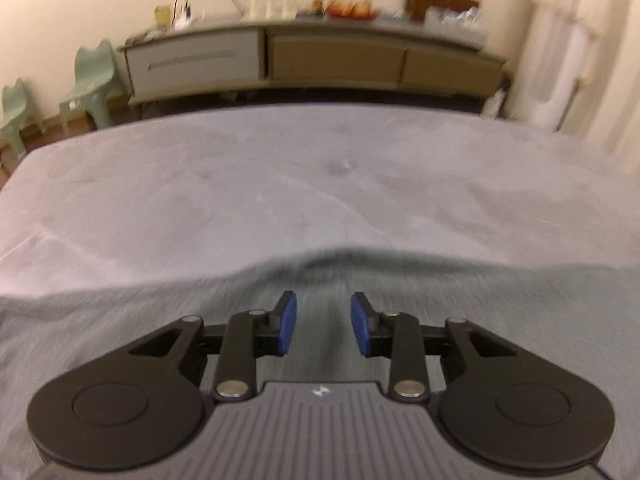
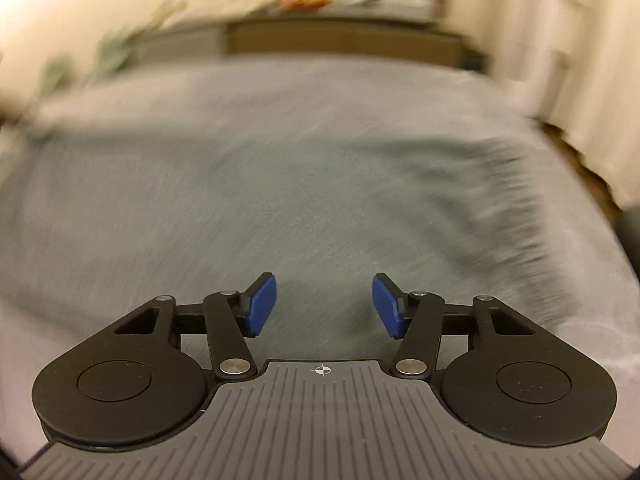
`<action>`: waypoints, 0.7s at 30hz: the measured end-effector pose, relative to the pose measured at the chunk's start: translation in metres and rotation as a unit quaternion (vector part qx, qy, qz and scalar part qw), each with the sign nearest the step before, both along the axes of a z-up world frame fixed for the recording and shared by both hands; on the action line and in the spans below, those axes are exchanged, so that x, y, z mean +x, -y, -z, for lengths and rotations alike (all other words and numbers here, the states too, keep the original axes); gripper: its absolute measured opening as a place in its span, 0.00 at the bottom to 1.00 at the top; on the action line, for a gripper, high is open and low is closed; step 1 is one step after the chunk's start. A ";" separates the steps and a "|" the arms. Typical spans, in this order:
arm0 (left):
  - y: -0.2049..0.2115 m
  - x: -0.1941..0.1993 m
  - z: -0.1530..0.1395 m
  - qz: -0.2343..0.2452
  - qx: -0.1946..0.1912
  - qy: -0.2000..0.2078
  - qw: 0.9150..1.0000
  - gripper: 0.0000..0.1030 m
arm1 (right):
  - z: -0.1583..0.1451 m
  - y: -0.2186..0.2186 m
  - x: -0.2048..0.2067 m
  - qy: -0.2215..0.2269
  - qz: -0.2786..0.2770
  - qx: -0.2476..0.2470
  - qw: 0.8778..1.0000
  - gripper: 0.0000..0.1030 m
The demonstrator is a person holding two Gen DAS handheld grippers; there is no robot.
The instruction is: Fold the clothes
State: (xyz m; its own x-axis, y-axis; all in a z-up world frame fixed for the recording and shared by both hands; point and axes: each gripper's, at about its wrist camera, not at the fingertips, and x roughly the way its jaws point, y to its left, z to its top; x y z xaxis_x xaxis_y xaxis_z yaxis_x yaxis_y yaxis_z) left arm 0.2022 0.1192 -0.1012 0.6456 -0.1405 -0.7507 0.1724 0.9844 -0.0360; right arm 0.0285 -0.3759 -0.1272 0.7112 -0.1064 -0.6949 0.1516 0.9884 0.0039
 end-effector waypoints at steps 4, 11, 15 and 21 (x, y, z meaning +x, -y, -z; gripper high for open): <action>-0.067 -0.057 0.001 -0.044 0.011 0.001 0.999 0.30 | 0.013 0.039 0.010 -0.050 0.069 -0.007 0.996 0.55; -0.217 -0.122 -0.005 -0.220 -0.068 0.010 0.973 0.30 | -0.001 0.007 -0.004 -0.011 0.054 -0.055 0.997 0.59; -0.264 -0.141 -0.006 -0.267 -0.121 0.018 0.956 0.31 | 0.001 -0.046 0.005 -0.008 -0.005 -0.040 0.999 0.61; -0.283 -0.139 0.011 -0.284 -0.126 -0.017 0.951 0.31 | 0.015 -0.104 0.014 -0.054 -0.068 -0.122 0.989 0.67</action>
